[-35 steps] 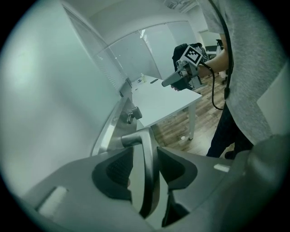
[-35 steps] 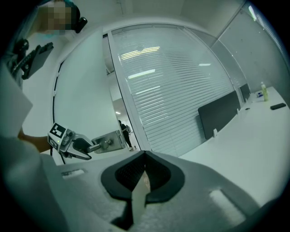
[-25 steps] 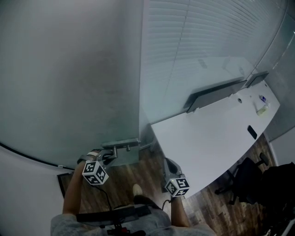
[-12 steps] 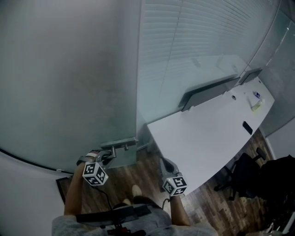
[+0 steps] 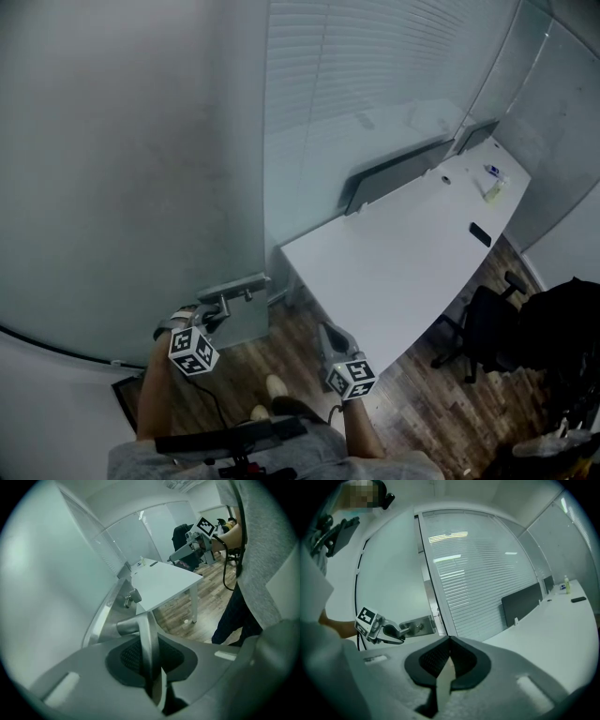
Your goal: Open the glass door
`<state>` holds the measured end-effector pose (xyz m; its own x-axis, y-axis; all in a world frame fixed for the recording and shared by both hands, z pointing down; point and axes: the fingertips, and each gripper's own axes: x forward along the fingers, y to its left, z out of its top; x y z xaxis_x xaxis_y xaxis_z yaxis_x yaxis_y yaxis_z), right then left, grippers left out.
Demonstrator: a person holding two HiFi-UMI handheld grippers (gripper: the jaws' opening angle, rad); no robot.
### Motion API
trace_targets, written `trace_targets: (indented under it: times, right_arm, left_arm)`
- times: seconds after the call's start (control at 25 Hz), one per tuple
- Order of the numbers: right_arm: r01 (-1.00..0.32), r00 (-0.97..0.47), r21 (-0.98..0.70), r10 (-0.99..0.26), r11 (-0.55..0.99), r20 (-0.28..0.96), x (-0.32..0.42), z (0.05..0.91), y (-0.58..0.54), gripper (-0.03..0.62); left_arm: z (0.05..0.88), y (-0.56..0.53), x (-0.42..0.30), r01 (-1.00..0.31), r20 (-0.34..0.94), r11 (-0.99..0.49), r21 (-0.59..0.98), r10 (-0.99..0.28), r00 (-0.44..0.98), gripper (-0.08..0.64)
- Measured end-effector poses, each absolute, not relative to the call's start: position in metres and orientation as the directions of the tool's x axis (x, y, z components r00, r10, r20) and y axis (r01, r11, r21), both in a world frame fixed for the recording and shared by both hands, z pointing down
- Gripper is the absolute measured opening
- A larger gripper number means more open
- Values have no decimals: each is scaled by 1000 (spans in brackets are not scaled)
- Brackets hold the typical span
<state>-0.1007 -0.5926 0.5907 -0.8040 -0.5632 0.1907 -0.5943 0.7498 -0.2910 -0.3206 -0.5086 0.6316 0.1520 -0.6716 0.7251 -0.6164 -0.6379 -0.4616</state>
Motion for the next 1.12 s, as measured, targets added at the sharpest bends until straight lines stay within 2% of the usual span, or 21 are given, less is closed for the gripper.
trace_targets:
  times: [1.12]
  right_arm:
    - [-726, -686, -214, -713, 654, 145, -35, 568, -468, 2]
  left_arm:
    - [632, -452, -273, -538, 720, -701, -469, -656, 227, 48]
